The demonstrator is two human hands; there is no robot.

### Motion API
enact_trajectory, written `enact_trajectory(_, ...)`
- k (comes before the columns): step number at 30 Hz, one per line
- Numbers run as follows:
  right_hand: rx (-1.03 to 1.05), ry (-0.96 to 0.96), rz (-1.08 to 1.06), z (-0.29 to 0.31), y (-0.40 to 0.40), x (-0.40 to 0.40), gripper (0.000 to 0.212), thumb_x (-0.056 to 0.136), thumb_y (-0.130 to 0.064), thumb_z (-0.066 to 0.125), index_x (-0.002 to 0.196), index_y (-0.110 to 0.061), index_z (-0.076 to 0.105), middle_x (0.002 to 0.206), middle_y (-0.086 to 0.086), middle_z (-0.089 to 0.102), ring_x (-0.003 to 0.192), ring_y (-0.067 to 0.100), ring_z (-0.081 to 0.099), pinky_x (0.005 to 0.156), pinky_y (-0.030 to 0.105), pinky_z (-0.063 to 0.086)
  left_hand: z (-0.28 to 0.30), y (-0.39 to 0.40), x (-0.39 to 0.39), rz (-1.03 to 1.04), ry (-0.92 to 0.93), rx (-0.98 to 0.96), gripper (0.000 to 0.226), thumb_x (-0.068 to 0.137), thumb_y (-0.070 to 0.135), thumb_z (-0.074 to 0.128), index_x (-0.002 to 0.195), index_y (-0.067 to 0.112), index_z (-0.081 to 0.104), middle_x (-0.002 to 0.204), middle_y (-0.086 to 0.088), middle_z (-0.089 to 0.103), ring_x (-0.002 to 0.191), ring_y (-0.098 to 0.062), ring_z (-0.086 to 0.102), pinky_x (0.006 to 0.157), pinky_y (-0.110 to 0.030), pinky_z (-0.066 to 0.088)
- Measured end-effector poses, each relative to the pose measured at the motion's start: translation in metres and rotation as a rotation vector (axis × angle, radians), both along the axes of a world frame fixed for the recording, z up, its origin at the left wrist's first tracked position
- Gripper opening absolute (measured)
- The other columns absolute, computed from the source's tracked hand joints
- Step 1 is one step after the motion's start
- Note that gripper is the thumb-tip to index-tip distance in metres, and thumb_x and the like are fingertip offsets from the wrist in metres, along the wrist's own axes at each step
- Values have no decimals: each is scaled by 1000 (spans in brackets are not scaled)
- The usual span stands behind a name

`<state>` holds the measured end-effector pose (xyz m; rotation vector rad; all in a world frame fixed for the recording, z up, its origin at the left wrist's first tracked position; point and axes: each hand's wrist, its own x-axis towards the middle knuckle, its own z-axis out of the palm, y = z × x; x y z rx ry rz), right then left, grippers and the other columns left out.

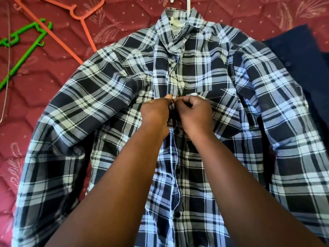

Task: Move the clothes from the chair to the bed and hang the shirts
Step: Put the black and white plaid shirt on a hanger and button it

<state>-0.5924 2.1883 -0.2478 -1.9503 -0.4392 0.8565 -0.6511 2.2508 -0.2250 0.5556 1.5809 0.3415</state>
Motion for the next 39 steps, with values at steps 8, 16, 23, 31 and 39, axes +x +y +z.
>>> enact_trajectory(8,-20,-171,246,-2,2,10,15,97,-20,58,95,-12,71,86,-2,69,74,21,67,65,34,54,-5,6,2,-112,43,-11,20,95,16,61,107,1,63,77,-7,62,76,-23,62,78,-35,56)
enact_trajectory(16,21,-76,142,-9,-1,9,10,94,-17,63,92,-11,70,86,-1,70,76,14,67,72,30,57,-13,2,7,-123,49,44,32,97,17,51,123,-1,56,81,-7,58,77,-22,59,77,-38,54)
enact_trajectory(23,37,110,3,-2,0,8,7,88,-15,71,87,-13,77,78,-5,73,63,-2,63,60,8,48,-12,-3,2,-32,-38,59,7,96,9,57,93,5,62,92,-13,68,94,-32,69,88,-47,57)
enact_trajectory(31,-87,243,92,5,5,27,3,86,-14,72,83,-16,72,79,-1,72,71,11,63,74,26,53,-11,3,-2,-87,-15,36,9,90,13,68,91,7,61,95,-15,70,85,-32,71,78,-44,60)
enact_trajectory(39,-95,302,95,3,7,31,3,82,-12,72,84,-10,71,73,5,68,66,20,63,65,33,55,-16,9,-2,-205,74,28,27,91,18,65,110,-1,60,100,-14,70,86,-26,71,75,-37,57)
